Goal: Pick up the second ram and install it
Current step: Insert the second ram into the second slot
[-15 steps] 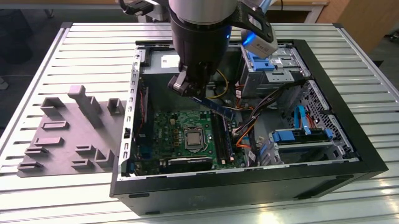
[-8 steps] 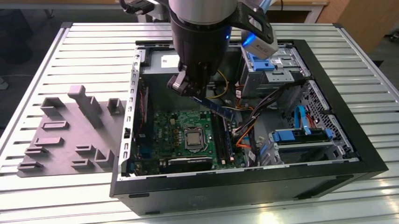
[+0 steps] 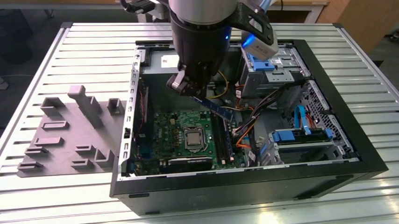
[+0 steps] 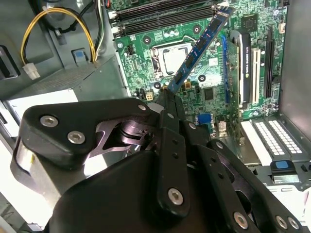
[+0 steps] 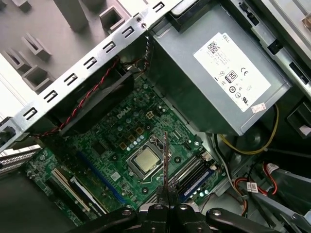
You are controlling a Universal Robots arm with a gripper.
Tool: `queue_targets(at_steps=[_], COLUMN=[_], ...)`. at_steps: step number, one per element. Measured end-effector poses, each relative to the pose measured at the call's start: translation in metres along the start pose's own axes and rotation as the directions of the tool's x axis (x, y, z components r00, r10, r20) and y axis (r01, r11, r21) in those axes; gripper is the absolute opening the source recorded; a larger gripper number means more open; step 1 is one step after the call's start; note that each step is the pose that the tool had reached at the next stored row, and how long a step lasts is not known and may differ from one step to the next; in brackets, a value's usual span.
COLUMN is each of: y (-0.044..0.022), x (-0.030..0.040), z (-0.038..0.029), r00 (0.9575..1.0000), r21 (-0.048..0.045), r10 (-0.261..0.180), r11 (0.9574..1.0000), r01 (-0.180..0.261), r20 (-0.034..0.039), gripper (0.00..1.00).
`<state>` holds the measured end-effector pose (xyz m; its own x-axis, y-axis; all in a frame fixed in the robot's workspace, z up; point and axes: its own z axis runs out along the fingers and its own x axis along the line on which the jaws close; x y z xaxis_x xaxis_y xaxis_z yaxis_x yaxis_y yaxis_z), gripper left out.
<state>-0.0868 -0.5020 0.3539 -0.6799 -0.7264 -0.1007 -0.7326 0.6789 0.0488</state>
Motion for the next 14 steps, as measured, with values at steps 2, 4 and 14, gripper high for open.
queue_targets(at_steps=[2, 4, 14], y=[0.0000, 0.0000, 0.0000], x=[0.0000, 0.0000, 0.0000], z=[0.0000, 0.0000, 0.0000], r00=[1.0000, 0.9998, 0.9969], r21=[0.0009, 0.0018, 0.0079], r10=[0.008, 0.018, 0.079], r11=[1.0000, 0.9998, 0.9968], r01=[-0.008, -0.018, -0.079], r20=[0.0004, 0.0008, 0.0042], gripper=[0.11, 0.11, 0.11])
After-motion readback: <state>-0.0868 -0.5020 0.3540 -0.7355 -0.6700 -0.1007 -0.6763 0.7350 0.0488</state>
